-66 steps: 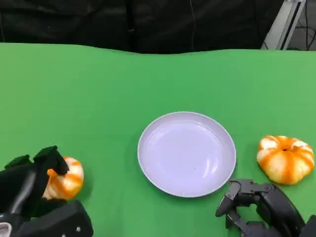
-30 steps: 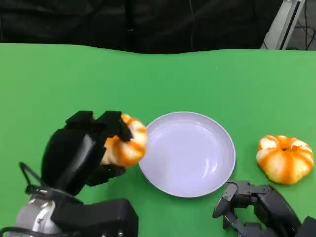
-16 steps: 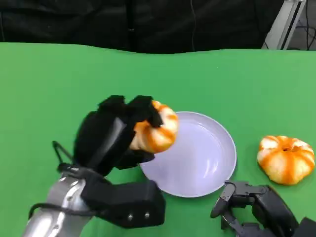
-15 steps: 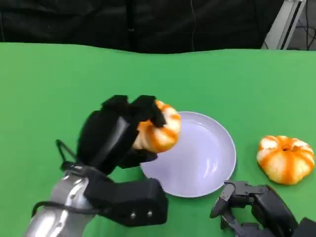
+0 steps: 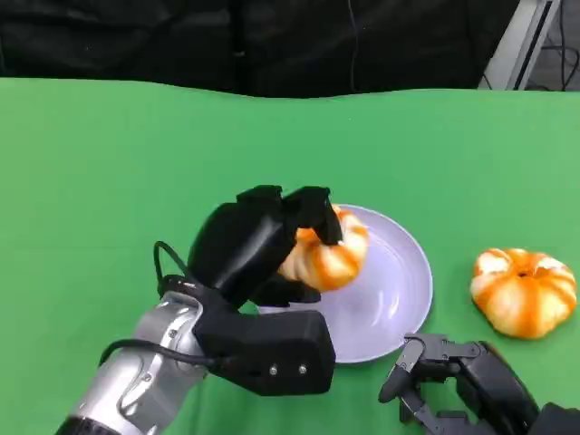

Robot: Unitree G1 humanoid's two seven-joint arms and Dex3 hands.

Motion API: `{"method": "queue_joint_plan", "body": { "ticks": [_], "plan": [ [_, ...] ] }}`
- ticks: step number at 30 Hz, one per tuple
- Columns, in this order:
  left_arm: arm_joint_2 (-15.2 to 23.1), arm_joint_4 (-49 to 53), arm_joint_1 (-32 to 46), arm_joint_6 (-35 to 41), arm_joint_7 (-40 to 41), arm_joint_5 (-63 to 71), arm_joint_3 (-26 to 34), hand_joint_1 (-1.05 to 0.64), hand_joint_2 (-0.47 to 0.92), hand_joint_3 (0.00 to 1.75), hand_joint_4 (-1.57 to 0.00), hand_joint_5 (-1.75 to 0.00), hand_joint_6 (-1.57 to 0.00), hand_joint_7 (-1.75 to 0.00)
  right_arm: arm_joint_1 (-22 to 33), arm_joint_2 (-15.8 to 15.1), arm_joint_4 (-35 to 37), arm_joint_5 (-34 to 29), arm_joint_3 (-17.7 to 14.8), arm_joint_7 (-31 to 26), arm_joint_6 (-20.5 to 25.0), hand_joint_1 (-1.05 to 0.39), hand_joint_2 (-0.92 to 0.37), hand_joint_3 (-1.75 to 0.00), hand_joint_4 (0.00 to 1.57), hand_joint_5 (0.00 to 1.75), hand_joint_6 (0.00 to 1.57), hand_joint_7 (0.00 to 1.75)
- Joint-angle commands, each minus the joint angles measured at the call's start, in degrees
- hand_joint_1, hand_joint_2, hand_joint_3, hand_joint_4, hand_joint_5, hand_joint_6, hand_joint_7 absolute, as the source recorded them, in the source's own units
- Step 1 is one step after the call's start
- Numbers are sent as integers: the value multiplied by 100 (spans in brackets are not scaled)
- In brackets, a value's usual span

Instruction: Grasp the bread from the table and place it into the plate.

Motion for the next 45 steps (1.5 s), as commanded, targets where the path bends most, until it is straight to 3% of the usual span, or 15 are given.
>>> {"method": "queue_joint_plan", "body": {
  "ticks": [1,12,15,16,17,19,20,22,25,30,31,34,36,40,45],
  "plan": [
    [-36,510,-293,-267,6,-154,-47,-10,80,0,-57,-169,-64,-140,61,-45,-114,-7,-6,-79,32,-15,-60,-99,80,146,86,116],
    [-126,1453,-711,-729,-145,-452,-91,-12,81,0,-58,-163,-65,-134,110,-45,-206,10,32,-64,95,-16,-60,-98,79,146,86,115],
    [-112,1680,-820,-795,-288,-533,-81,-16,80,0,-61,-149,-68,-119,115,-43,-221,-5,34,-79,97,-15,-60,-98,79,147,86,115],
    [-100,1684,-832,-783,-349,-541,-79,-20,81,0,-62,-131,-74,-95,120,-43,-230,-5,35,-80,107,-16,-60,-98,80,147,87,115],
    [-69,1631,-830,-729,-472,-550,-76,-21,81,0,-63,-123,-78,-83,120,-40,-231,29,37,-47,119,-16,-60,-99,80,147,87,115],
    [-18,1534,-827,-629,-687,-551,-77,-32,83,0,-77,-63,-90,-31,122,-40,-241,64,41,-10,137,-16,-59,-99,80,148,87,115],
    [2,1491,-826,-584,-779,-545,-78,-40,86,0,-82,-30,-87,-13,124,-42,-252,66,43,-4,147,-16,-59,-99,79,148,86,115],
    [44,1484,-843,-592,-924,-550,-81,-49,90,2,-78,-7,-75,-3,138,-38,-275,70,41,-2,168,-17,-58,-100,79,149,86,116],
    [69,1492,-867,-587,-1108,-579,-81,-61,92,10,-62,-1,-57,0,162,-30,-306,107,40,25,205,-16,-58,-101,79,151,86,115],
    [68,1475,-881,-507,-1372,-682,-51,-64,92,14,-59,0,-54,0,163,-35,-305,68,33,6,181,-16,-58,-101,78,152,85,115],
    [65,1468,-893,-435,-1586,-789,-29,-78,92,30,-42,0,-40,0,158,-38,-288,42,31,-14,147,-16,-58,-101,78,152,85,115],
    [76,1352,-885,-246,-2057,-1034,33,-91,92,51,-25,0,-27,0,140,-39,-242,-21,24,-80,52,-15,-58,-102,79,149,85,116],
    [96,1216,-846,-103,-2336,-1192,87,-93,92,56,-22,0,-24,0,135,-47,-239,-66,30,-123,36,-14,-57,-103,79,147,85,116],
    [115,893,-673,99,-2758,-1642,263,-102,92,81,-17,-1,-18,0,141,-52,-270,-90,50,-165,88,-14,-59,-100,80,145,85,116],
    [-75,884,-386,-264,-2867,-2512,668,-98,92,84,-21,-3,-19,-1,139,-52,-272,-75,59,-168,110,-14,-60,-98,81,144,86,116]
  ]
}}
